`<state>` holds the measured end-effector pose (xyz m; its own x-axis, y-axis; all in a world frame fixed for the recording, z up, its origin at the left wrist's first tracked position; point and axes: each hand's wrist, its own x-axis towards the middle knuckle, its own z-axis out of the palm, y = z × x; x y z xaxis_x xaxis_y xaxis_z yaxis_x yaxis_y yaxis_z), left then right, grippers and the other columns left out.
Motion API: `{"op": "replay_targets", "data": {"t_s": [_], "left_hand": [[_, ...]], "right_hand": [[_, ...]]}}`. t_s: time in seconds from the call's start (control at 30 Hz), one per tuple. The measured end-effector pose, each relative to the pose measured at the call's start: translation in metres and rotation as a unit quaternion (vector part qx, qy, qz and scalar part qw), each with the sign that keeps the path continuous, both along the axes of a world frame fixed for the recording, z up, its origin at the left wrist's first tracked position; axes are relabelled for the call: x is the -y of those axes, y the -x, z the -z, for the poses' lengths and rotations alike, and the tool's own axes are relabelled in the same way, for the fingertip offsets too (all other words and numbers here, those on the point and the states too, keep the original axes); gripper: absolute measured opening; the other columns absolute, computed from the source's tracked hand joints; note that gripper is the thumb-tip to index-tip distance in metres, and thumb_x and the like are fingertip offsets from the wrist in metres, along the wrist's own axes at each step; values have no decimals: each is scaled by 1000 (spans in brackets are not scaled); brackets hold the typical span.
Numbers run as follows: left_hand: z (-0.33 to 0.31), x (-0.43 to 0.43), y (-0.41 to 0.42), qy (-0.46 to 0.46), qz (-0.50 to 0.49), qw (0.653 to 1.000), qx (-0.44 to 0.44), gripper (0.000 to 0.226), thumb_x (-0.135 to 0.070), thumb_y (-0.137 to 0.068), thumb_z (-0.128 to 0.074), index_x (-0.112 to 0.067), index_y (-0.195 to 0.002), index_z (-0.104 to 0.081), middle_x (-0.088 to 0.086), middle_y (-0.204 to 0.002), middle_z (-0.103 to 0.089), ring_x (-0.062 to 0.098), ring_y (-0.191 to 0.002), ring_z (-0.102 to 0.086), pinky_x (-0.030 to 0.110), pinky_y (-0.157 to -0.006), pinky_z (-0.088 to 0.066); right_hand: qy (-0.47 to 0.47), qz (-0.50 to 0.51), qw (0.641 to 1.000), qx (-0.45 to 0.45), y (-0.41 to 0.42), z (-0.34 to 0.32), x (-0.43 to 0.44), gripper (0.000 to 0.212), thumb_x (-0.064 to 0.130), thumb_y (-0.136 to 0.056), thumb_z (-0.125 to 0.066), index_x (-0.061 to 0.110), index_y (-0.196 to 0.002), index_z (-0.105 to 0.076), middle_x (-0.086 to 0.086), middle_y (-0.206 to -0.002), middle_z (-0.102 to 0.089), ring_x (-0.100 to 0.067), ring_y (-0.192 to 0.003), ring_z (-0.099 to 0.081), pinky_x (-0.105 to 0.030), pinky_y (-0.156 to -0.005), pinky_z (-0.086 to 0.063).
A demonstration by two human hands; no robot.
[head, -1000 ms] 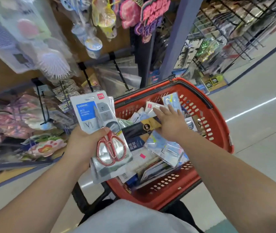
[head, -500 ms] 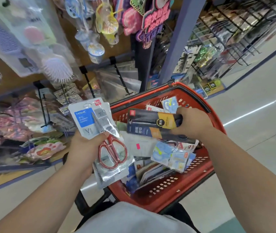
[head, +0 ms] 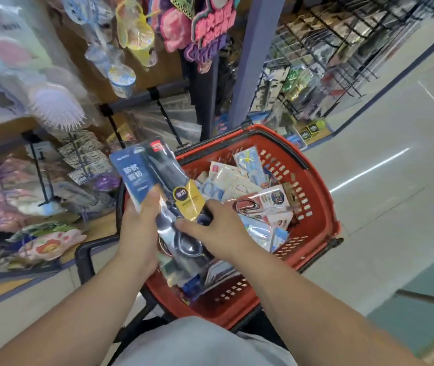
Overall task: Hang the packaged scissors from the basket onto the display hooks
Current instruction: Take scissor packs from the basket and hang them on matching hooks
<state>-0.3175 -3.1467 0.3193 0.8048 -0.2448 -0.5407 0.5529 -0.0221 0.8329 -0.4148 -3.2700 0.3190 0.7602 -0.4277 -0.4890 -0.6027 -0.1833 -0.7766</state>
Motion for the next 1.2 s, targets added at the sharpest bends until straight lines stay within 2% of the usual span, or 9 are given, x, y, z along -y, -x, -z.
{"op": "replay_targets", "data": {"t_s": [0.1, 0.17, 0.27, 0.37, 0.67, 0.77, 0.87, 1.03, 1.2], "left_hand": [[1, -16, -3, -43, 24, 998, 28, 32, -10, -94, -76, -17, -124, -68, -4, -101, -81, 14, -91, -79, 34, -78, -61], [0, -29, -9, -61, 24, 997, 28, 36, -7, -92, -77, -17, -124, -65, -2, -102, -82, 18, -91, -79, 31, -73, -60], [-6, -46, -19, -80, 15, 996, 31, 36, -9, -91, -80, -22, -121, -64, -3, -103, -81, 19, -92, -79, 33, -76, -59], [-11, -56, -24, -82, 8, 996, 43, 38, -7, -90, -80, -22, -122, -63, -6, -100, -81, 14, -87, -79, 27, -69, -60], [-12, -61, -21, -92, -15, 994, 55, 40, -7, -88, -82, -23, -120, -63, -3, -104, -80, 10, -87, -78, 19, -66, -59], [-15, -64, -20, -93, -15, 994, 54, 37, -6, -90, -80, -26, -117, -64, -4, -102, -80, 10, -88, -78, 23, -72, -57], [-17, -68, -21, -97, -18, 994, 53, 35, -6, -91, -79, -25, -116, -65, -3, -102, -81, 13, -88, -78, 26, -74, -58], [-17, -72, -23, -97, -12, 994, 53, 34, -6, -91, -79, -23, -117, -65, -5, -98, -81, 10, -85, -78, 16, -64, -57], [-16, -67, -23, -94, -12, 994, 46, 42, -7, -89, -81, -18, -125, -63, 0, -107, -80, 18, -95, -78, 32, -78, -59]], "right_hand": [[11, -90, 996, 15, -3, 0, -1, 36, 55, -86, -78, 26, -80, -57, 8, -79, -57, -10, -72, -54, -27, -64, -39], [39, -120, 992, 2, 4, 16, 24, 32, 53, -89, -77, 23, -98, -71, 4, -95, -62, -12, -87, -58, -29, -77, -43], [200, -157, 957, -138, 29, 48, 75, 70, 55, -80, -82, 22, -137, -60, -4, -128, -57, -25, -121, -55, -40, -100, -49], [258, -220, 905, -258, 54, 68, 99, 88, 56, -72, -87, 19, -141, -46, -7, -130, -54, -32, -121, -57, -40, -91, -52], [128, -216, 963, -101, -10, 58, 72, 71, 46, -75, -91, 16, -130, -58, -5, -118, -66, -28, -105, -64, -33, -77, -45], [248, -300, 914, -110, -37, 64, 52, 97, 47, -76, -89, 22, -155, -39, -7, -142, -47, -30, -123, -57, -35, -95, -49], [371, -346, 847, -160, -46, 73, 46, 91, 58, -80, -79, 25, -156, -38, -5, -148, -43, -31, -133, -45, -44, -108, -41], [310, -321, 885, -132, -41, 75, 52, 54, 50, -90, -73, 23, -134, -56, -7, -125, -67, -33, -120, -59, -38, -96, -41], [204, -139, 967, -62, -38, 52, 71, 46, 29, -93, -76, 13, -132, -58, -13, -110, -72, -36, -101, -67, -40, -78, -52]]}}
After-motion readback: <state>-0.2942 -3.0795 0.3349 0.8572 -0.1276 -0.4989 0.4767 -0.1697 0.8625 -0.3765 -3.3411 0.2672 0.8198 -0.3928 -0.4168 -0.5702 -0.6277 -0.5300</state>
